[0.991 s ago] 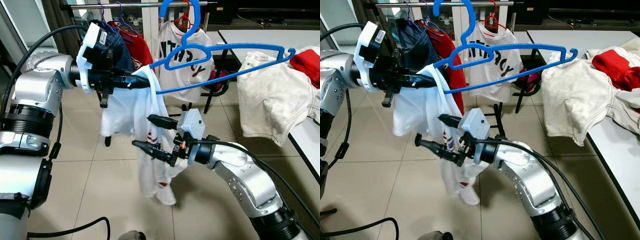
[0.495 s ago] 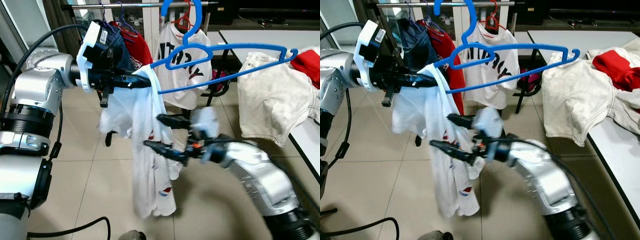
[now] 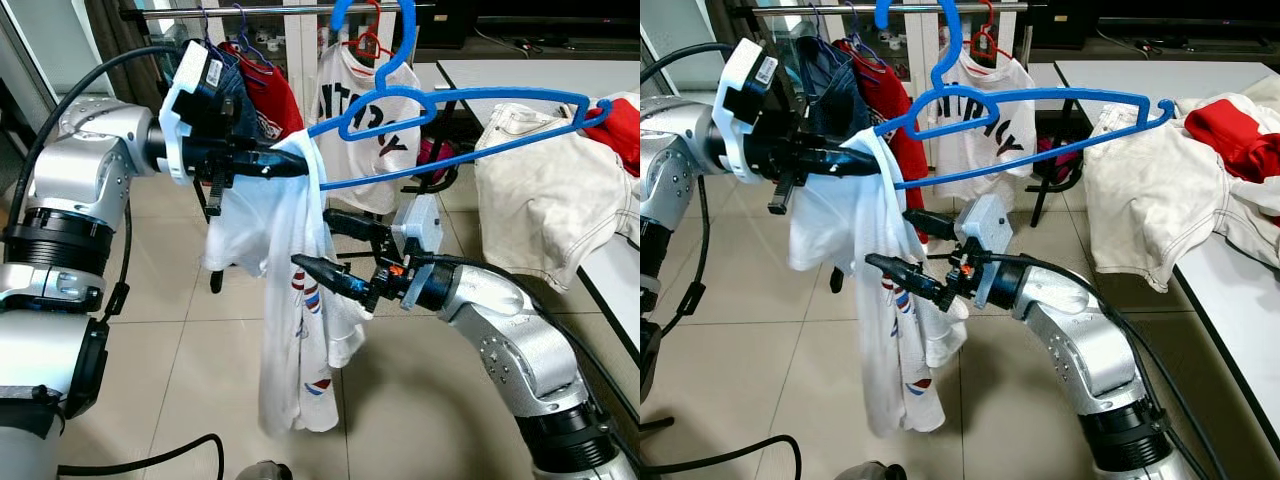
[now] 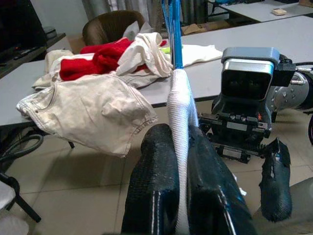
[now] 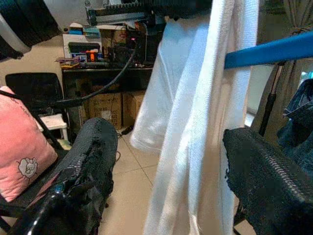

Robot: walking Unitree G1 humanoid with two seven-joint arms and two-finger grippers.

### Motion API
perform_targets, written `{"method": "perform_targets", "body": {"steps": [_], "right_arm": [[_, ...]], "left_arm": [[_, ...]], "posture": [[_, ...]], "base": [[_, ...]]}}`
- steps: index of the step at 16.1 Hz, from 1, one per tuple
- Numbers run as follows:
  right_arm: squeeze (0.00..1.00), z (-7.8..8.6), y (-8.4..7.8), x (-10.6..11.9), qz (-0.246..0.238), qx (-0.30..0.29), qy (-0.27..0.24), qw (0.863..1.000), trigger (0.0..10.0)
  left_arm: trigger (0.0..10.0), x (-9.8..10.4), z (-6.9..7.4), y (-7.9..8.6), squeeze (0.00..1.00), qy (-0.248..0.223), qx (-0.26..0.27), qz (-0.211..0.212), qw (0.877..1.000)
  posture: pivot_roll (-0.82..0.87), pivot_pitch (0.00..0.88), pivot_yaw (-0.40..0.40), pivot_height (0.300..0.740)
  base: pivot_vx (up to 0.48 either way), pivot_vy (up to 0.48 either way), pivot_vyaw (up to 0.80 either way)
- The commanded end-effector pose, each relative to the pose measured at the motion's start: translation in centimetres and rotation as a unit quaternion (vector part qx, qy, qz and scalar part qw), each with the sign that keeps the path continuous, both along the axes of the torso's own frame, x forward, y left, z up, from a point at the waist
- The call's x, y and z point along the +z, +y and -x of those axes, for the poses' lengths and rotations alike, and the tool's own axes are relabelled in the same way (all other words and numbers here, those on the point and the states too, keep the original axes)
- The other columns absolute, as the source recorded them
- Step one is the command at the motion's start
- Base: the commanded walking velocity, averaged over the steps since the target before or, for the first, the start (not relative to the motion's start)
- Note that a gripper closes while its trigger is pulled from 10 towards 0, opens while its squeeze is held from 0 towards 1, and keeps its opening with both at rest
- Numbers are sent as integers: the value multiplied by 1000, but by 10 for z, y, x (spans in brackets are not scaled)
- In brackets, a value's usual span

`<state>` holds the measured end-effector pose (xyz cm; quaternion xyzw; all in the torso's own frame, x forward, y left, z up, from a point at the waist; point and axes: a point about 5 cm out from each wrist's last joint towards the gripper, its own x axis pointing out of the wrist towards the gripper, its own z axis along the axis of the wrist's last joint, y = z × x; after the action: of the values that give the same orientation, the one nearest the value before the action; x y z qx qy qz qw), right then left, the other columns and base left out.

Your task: Hang hanger

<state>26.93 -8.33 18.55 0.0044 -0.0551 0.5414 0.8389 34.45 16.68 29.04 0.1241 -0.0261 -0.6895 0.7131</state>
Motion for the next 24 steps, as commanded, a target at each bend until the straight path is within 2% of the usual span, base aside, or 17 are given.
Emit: {"method": "perform_targets", "body": {"steps": [1,4,7,9,11,14,16,17,20,22,23,24], "right_arm": [[0,1,5,6,-7,19,-10,1000,10000],[0,5,7,5,-6,42,-4,999,10000],[0,13,12,-8,31,76,11,997,10000],[0,6,20,-23,56,65,24,996,10000],[0,6,20,-23,56,65,24,996,10000],[0,-2,31,-44,84,76,46,993,10000],[0,1,34,-55,107,92,56,988,10000],[0,7,34,-68,135,110,66,982,10000],[0,13,29,-84,177,127,75,973,10000],[0,21,8,-109,228,138,111,957,10000],[0,24,-5,-122,254,137,130,949,9451],[0,26,-12,-129,267,133,138,944,8275]], "left_arm": [[0,6,1,1,0,-17,3,5,1000],[0,6,0,3,0,-19,11,5,1000],[0,9,0,2,0,-23,13,14,1000],[0,11,1,-1,0,-25,7,18,1000],[0,11,1,-1,0,-25,7,18,1000],[0,12,2,1,0,-28,8,19,999],[0,12,1,4,0,-30,15,18,999],[0,13,0,7,0,-32,23,18,999],[0,14,-1,10,0,-34,31,18,999],[0,16,-4,17,0,-39,51,17,998],[0,16,-5,20,0,-40,58,16,997],[0,16,-5,21,0,-40,61,16,997]], "posture": [[-99,0,93,740],[-100,0,92,740],[-100,0,92,740],[-100,0,92,740],[-100,0,92,740],[-94,0,88,740],[-93,0,85,740],[-93,0,85,740],[-95,0,86,740],[-100,0,90,740],[-103,0,91,740],[-104,0,91,740]], "base": [[0,0,0],[0,0,0],[0,0,0],[0,0,0],[0,0,0],[0,0,0],[0,0,0],[0,0,0],[0,0,0],[0,0,0],[0,0,0],[0,0,0]]}}
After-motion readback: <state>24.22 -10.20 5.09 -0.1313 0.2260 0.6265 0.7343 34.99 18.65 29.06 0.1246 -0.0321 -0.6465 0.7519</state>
